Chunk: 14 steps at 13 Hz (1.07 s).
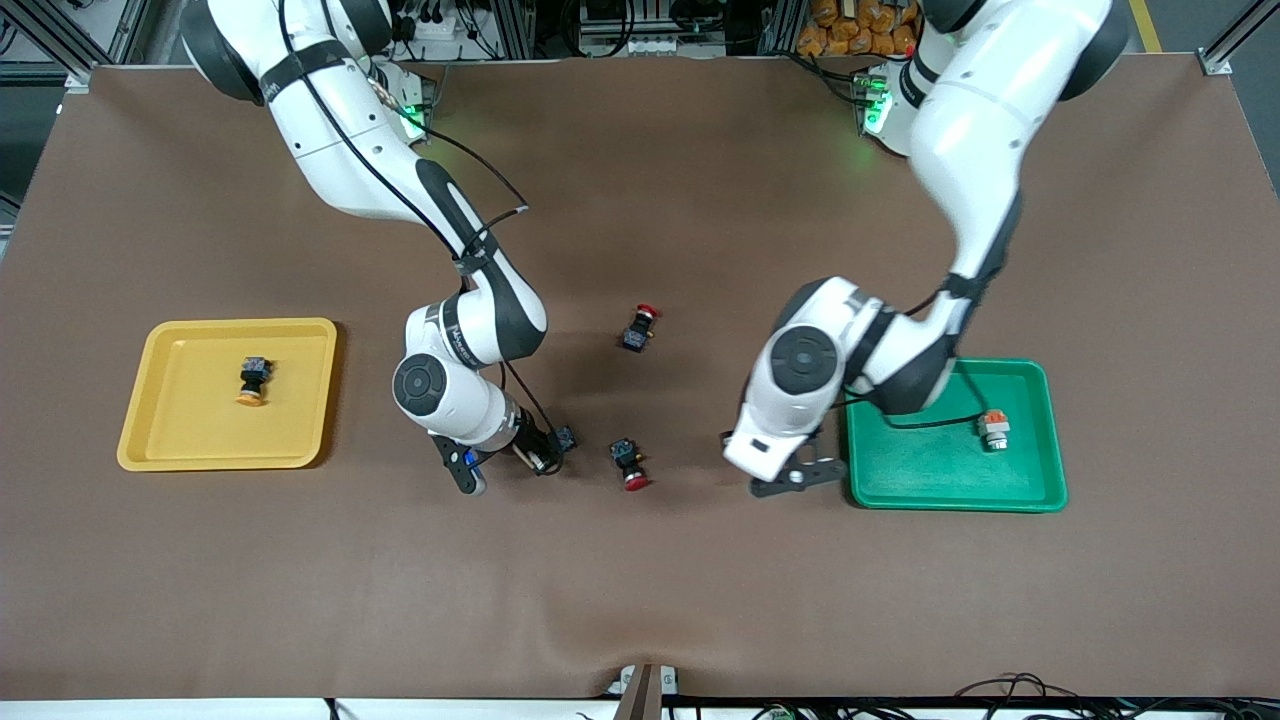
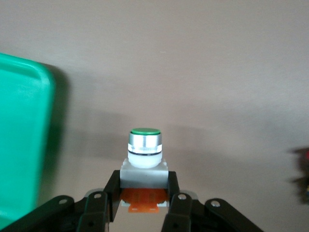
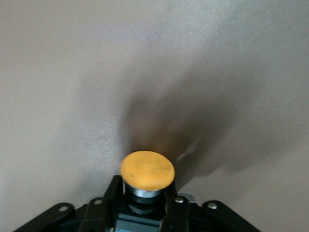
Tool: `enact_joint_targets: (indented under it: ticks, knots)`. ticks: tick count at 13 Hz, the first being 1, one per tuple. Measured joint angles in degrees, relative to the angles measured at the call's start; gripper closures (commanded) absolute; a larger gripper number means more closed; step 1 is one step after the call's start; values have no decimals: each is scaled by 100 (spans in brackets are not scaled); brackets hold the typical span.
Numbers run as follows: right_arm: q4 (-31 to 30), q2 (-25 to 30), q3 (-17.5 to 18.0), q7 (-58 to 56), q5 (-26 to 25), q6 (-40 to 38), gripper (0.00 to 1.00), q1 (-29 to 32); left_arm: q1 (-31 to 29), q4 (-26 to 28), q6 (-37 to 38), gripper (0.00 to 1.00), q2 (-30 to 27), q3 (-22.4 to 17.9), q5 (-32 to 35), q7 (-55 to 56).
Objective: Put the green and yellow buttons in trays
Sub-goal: 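Carry the green switch to the green tray while the right gripper carries its yellow switch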
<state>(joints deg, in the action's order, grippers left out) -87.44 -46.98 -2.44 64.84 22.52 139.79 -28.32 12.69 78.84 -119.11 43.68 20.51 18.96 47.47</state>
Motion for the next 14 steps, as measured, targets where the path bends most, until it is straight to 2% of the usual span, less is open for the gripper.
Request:
enact_joint_targets:
  ticks: [2, 4, 6, 10, 14]
  knots:
    - [95, 12, -51, -11, -1, -331, 100, 6, -780, 543, 86, 100, -329, 378, 0, -844]
    - [404, 40, -135, -18, -1, -1122, 100, 29, -1629, 1038, 84, 100, -528, 742, 0, -1697]
    - [745, 143, -240, -304, -5, -2082, 100, 155, -2156, 1326, 78, 100, -600, 920, 0, -2141]
    - [841, 514, -378, -1665, -25, -3441, 100, 772, -2374, 1687, 47, 100, -603, 931, 183, -2248]
    - [431, 801, -542, -2585, -714, -3679, 100, 915, -2583, 1866, 22, 100, -604, 930, 511, -2292]
